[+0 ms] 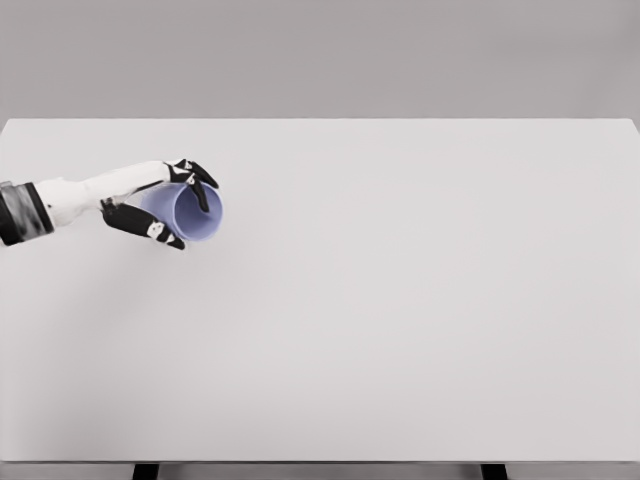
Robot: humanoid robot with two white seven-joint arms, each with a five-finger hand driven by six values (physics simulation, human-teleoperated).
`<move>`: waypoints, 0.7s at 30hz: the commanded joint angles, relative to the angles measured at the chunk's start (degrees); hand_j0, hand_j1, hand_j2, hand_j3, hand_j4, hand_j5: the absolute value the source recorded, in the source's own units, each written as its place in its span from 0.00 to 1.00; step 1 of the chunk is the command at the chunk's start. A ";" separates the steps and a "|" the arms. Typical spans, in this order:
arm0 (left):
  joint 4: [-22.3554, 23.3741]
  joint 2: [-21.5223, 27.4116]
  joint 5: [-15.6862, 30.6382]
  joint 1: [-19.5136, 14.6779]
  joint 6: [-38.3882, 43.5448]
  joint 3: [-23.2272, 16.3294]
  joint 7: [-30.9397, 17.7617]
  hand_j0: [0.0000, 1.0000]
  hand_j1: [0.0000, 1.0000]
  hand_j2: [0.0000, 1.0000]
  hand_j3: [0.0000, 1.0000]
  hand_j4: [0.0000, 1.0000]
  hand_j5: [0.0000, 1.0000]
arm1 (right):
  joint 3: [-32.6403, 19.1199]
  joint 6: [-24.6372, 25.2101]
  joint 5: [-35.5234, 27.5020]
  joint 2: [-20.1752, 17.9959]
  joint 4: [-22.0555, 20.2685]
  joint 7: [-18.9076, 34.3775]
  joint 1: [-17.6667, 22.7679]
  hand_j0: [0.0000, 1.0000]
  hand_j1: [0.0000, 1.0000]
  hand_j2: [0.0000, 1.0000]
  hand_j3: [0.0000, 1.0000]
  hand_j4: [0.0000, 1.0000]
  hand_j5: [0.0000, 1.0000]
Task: Flip the cup with left arm and place it on the table
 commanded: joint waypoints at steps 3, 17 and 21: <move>3.32 0.15 16.16 0.00 0.06 0.57 -0.50 0.45 0.45 0.45 0.45 0.45 0.45 | 0.00 0.00 -0.01 0.00 0.00 0.01 0.00 1.00 1.00 1.00 1.00 1.00 1.00; 11.14 -11.72 33.48 0.44 14.04 2.85 -0.50 0.47 0.47 0.47 0.47 0.47 0.47 | 0.00 0.00 -0.01 0.00 0.00 0.01 0.00 1.00 1.00 1.00 1.00 1.00 1.00; 12.02 -13.21 33.66 2.37 14.13 3.64 -0.50 0.47 0.47 0.47 0.47 0.47 0.47 | 0.00 0.00 -0.01 0.00 0.00 0.01 0.00 1.00 1.00 1.00 1.00 1.00 1.00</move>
